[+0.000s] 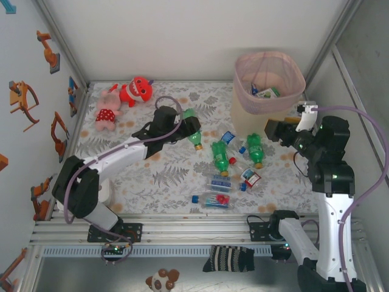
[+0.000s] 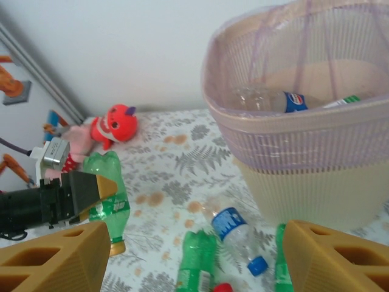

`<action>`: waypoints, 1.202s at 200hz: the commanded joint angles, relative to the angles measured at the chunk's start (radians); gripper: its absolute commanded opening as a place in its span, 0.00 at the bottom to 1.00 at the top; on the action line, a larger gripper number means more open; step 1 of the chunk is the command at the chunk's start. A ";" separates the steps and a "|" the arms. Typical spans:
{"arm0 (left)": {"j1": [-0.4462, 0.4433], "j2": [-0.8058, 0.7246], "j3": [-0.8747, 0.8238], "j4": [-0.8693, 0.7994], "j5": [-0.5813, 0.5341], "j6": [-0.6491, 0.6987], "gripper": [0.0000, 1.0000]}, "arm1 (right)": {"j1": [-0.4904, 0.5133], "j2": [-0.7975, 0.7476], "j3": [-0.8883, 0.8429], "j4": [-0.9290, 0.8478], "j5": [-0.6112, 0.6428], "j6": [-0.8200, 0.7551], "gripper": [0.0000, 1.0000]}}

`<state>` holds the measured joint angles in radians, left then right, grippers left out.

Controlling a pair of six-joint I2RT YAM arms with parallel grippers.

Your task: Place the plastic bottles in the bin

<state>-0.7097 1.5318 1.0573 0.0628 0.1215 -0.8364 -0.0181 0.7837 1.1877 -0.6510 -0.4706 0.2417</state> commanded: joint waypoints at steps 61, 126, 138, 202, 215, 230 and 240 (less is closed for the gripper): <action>0.003 -0.281 -0.099 0.031 0.317 0.476 0.60 | 0.224 0.044 -0.013 0.238 -0.080 0.090 0.74; -0.002 -0.451 -0.141 0.063 0.487 0.589 0.55 | 0.565 0.210 0.089 0.269 -0.020 -0.021 0.74; -0.003 -0.471 -0.144 0.061 0.515 0.599 0.55 | 0.625 0.244 0.113 0.275 -0.015 -0.041 0.74; -0.008 -0.518 -0.129 0.003 0.506 0.629 0.55 | 0.834 0.430 0.257 0.276 0.103 -0.055 0.80; -0.009 -0.520 -0.128 -0.001 0.492 0.634 0.55 | 0.853 0.461 0.279 0.270 0.130 -0.049 0.81; -0.008 -0.519 -0.123 -0.010 0.481 0.637 0.55 | 0.873 0.489 0.302 0.256 0.168 -0.046 0.81; -0.010 -0.518 -0.122 -0.012 0.480 0.641 0.55 | 0.879 0.501 0.308 0.252 0.188 -0.042 0.81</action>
<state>-0.7139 1.0321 0.9260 0.0616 0.6098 -0.2306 0.8410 1.2640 1.4490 -0.4007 -0.3637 0.2077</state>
